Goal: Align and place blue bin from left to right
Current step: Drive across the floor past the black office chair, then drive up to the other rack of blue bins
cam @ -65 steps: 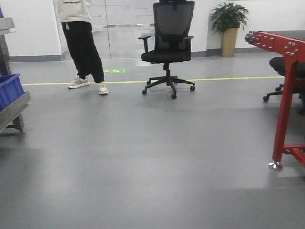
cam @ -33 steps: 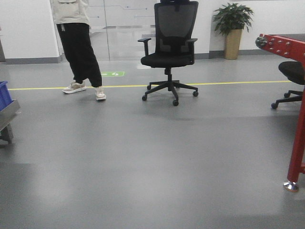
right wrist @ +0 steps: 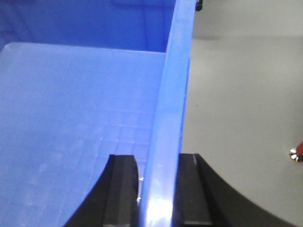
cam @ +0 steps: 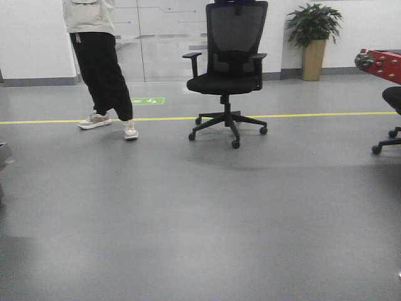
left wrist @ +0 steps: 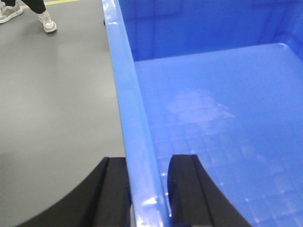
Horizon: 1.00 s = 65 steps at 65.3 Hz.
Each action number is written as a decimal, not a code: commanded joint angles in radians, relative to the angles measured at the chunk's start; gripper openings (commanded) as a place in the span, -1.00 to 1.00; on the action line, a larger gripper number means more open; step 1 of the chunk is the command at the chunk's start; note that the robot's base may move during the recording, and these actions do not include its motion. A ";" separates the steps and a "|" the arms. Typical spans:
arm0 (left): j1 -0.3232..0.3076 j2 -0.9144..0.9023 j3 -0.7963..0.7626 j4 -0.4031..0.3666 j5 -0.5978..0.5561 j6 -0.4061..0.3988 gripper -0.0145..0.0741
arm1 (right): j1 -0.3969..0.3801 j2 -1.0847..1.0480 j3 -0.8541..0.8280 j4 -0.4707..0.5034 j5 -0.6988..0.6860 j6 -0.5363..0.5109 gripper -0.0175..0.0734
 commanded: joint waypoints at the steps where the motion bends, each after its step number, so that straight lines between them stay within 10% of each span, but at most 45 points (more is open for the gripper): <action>1: -0.014 -0.022 -0.015 -0.027 -0.104 0.027 -0.70 | 0.008 -0.020 -0.019 0.026 -0.164 -0.033 -0.79; 65: -0.014 -0.013 -0.015 -0.025 -0.105 0.027 -0.70 | 0.008 -0.020 -0.019 0.026 -0.164 -0.033 -0.79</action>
